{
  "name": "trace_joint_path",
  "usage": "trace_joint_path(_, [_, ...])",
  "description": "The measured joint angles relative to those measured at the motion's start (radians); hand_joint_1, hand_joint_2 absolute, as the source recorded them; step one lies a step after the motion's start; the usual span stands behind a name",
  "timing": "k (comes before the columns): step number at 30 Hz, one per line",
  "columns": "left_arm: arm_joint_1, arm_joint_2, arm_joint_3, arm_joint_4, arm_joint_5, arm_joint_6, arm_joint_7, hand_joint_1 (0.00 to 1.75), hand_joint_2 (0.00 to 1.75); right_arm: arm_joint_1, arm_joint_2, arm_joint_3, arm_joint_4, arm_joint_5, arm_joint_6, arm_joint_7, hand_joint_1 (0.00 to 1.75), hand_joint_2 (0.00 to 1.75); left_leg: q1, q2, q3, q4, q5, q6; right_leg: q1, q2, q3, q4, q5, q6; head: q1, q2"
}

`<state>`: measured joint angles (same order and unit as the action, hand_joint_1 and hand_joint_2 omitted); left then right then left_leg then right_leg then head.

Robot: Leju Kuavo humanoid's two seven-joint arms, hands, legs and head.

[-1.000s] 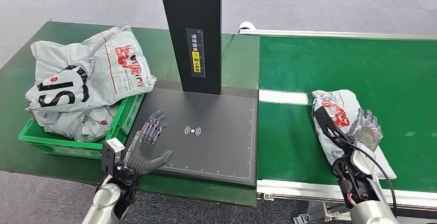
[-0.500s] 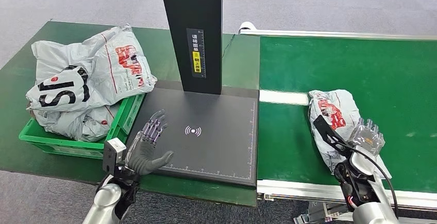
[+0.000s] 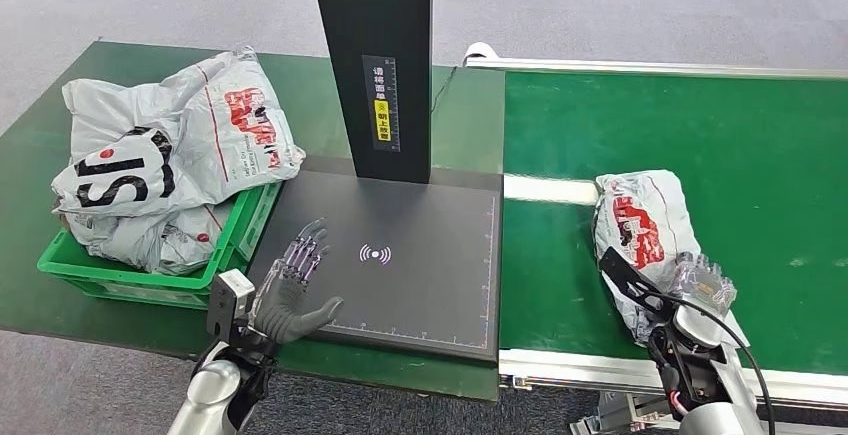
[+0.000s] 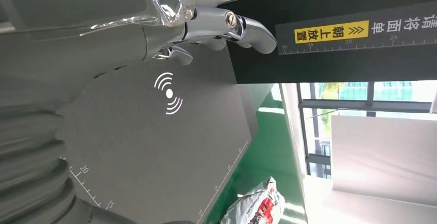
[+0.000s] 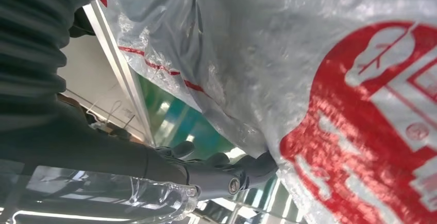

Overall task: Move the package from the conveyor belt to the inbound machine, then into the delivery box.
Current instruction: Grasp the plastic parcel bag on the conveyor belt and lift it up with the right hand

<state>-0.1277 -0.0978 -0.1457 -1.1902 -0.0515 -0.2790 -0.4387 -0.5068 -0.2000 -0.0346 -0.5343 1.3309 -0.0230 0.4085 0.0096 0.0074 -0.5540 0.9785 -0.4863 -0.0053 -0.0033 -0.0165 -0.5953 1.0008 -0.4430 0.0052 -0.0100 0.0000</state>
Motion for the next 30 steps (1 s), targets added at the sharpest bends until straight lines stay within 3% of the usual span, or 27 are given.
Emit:
trace_joint_path(1, [0.000, 0.000, 0.000, 0.000, -0.001, 0.000, 0.000, 0.00, 1.75, 0.001, 0.002, -0.001, -0.001, 0.002, 0.011, -0.008, 1.35, 1.75, 0.000, 0.000, 0.000, 0.000, 0.000, 0.000, 0.000, 0.000, 0.000, 0.000, 0.000, 0.000, 0.000, 0.000])
trace_joint_path(2, [0.000, 0.000, 0.000, 0.000, -0.001, 0.000, 0.000, 0.00, 1.75, 0.003, 0.005, -0.002, -0.002, 0.003, 0.020, -0.015, 1.54, 1.75, 0.000, 0.000, 0.000, 0.000, 0.000, 0.000, 0.000, 0.000, 0.000, 0.000, 0.000, 0.000, 0.000, 0.000])
trace_joint_path(6, [0.000, -0.001, 0.004, 0.001, -0.002, 0.000, 0.000, 0.00, 1.75, 0.007, 0.016, -0.003, -0.004, 0.005, 0.049, -0.057, 1.72, 1.75, 0.000, 0.001, 0.000, 0.000, 0.000, 0.000, 0.000, 0.000, 0.001, 0.000, 0.000, 0.000, 0.000, 0.000])
trace_joint_path(15, [0.010, 0.000, 0.021, 0.001, -0.006, 0.001, -0.006, 0.00, 1.75, -0.017, 0.044, 0.003, -0.004, -0.022, 0.097, -0.162, 1.75, 1.75, 0.000, 0.001, 0.002, 0.000, 0.000, 0.000, 0.000, 0.000, 0.002, 0.000, 0.000, 0.000, 0.000, 0.000])
trace_joint_path(23, [0.020, 0.001, 0.038, 0.002, -0.011, 0.001, -0.019, 0.00, 1.75, -0.023, 0.061, 0.059, -0.006, -0.124, 0.142, -0.285, 1.75, 1.75, 0.000, 0.002, 0.002, 0.000, 0.000, 0.000, 0.000, 0.001, 0.002, 0.000, 0.000, 0.000, 0.000, 0.000])
trace_joint_path(27, [0.025, 0.002, 0.044, 0.004, -0.010, 0.002, -0.026, 0.00, 1.75, -0.023, 0.071, 0.090, -0.013, -0.174, 0.108, -0.318, 1.75, 1.75, 0.000, 0.001, 0.002, 0.000, 0.000, 0.000, 0.000, 0.000, 0.002, 0.000, 0.000, 0.000, 0.000, 0.000])
trace_joint_path(30, [0.036, 0.002, 0.047, 0.000, -0.009, 0.007, -0.027, 0.00, 1.75, -0.023, 0.085, 0.100, -0.036, -0.240, 0.026, -0.324, 1.75, 1.75, 0.000, 0.000, 0.001, 0.000, 0.000, 0.000, 0.000, 0.000, 0.001, 0.000, 0.000, 0.000, 0.000, 0.000])
